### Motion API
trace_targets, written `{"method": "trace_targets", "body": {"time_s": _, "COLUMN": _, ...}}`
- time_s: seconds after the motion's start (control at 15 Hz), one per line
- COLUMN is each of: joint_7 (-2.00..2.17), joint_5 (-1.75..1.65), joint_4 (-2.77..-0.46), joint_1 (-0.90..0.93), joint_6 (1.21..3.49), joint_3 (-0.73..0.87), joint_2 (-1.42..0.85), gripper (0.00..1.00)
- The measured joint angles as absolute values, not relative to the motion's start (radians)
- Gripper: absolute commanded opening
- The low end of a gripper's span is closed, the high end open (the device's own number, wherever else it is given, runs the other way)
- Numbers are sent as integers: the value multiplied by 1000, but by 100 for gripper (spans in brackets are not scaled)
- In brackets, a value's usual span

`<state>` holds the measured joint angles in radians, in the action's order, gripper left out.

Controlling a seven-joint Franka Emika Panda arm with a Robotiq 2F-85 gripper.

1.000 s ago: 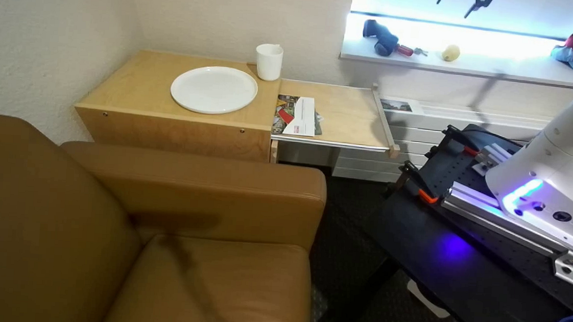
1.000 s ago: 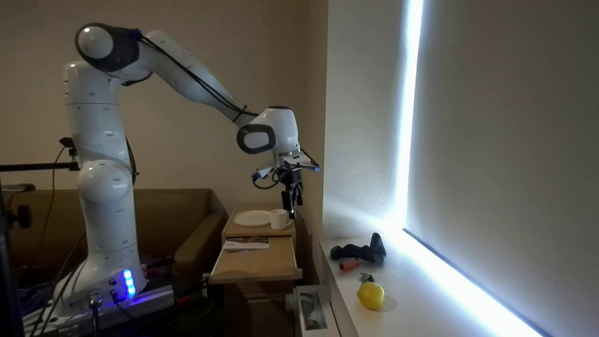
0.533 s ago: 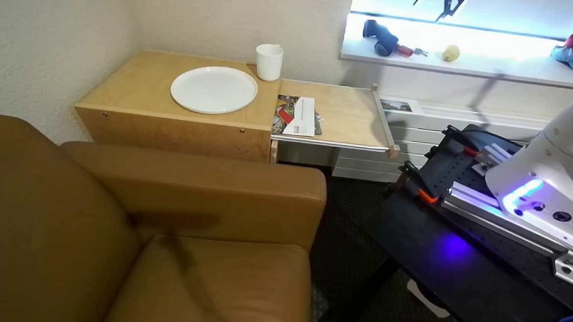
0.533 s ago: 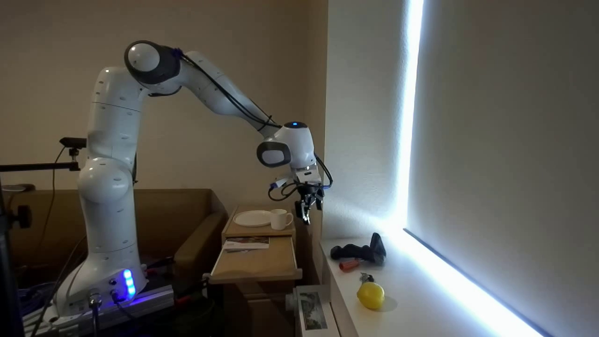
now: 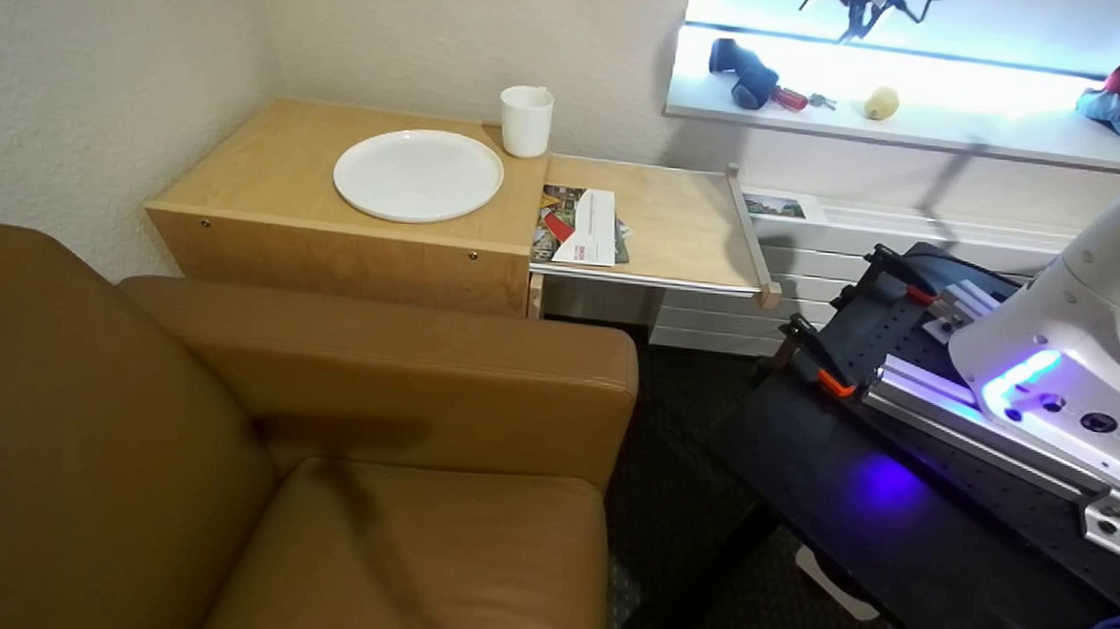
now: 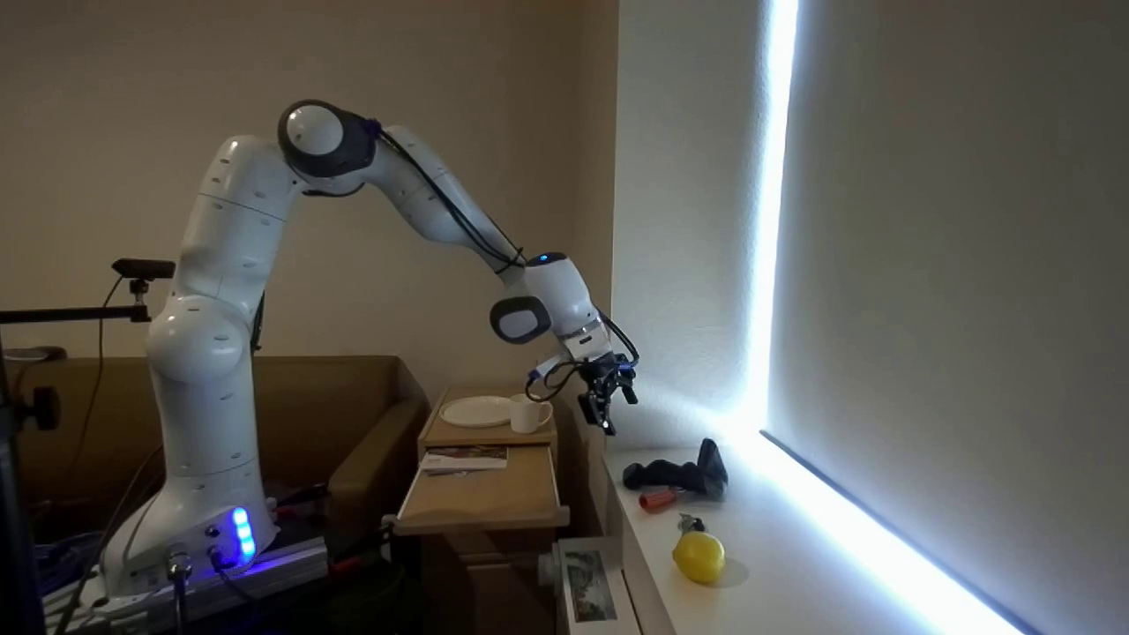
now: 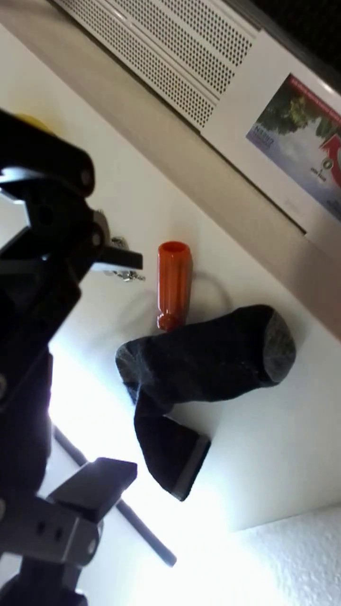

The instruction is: Take the black sock from the window sill and place it on the white plate

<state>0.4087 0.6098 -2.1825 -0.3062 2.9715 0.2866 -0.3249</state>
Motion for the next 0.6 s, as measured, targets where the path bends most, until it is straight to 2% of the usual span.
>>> {"method": "trace_targets", "body": {"time_s": 0.27, "joint_7": 422, "joint_5": 717, "joint_4": -2055, "joint_1": -336, "joint_6": 3039, "joint_3": 202, "joint_2": -475, "gripper": 100}}
{"method": "trace_targets", "body": {"time_s": 0.6, "joint_7": 500, "joint_5": 717, "joint_4": -1939, "joint_1": -342, "joint_6": 2939, "joint_3": 222, "joint_2": -583, "gripper": 100}}
